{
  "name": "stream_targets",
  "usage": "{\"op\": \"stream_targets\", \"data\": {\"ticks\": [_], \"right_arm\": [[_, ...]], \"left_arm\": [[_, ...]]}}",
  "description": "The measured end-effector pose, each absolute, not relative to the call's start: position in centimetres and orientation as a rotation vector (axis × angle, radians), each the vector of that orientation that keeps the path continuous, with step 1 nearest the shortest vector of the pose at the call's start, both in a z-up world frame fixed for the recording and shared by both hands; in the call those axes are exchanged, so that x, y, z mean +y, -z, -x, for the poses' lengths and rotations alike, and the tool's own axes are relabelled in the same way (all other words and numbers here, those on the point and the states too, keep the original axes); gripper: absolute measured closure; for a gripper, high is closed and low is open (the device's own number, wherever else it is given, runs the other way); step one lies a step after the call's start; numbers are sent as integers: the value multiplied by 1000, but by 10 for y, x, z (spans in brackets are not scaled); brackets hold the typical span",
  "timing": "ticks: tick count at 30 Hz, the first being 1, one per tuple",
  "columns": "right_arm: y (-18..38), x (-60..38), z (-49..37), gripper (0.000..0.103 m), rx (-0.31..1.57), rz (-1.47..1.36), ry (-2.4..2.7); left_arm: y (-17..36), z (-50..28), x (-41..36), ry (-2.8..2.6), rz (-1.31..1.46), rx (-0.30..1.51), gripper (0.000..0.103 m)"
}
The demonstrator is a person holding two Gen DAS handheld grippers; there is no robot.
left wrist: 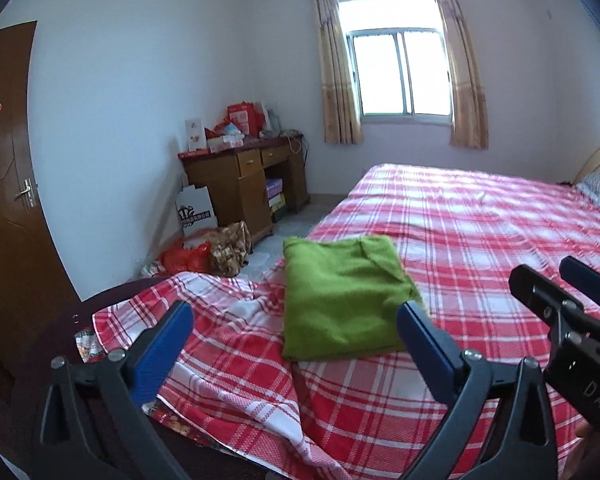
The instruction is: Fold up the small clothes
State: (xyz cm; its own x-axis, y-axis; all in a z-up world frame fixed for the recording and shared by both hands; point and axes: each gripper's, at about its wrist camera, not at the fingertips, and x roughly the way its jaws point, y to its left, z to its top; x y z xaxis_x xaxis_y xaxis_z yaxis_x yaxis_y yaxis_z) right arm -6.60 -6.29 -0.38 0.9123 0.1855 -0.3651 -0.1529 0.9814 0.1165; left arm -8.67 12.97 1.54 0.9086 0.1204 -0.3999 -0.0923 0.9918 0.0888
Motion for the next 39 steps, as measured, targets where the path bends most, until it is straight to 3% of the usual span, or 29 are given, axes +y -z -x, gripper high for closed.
{"op": "stream_targets", "data": {"ticks": [19,39], "right_arm": [[-56,-53,96,26,232,-79,-193],[-47,-59,95,26,255,-117,-192]], "left_arm": [[-50,111,148,-155,-40,302,0],[-45,107,147,-153,-36,326,0]]}}
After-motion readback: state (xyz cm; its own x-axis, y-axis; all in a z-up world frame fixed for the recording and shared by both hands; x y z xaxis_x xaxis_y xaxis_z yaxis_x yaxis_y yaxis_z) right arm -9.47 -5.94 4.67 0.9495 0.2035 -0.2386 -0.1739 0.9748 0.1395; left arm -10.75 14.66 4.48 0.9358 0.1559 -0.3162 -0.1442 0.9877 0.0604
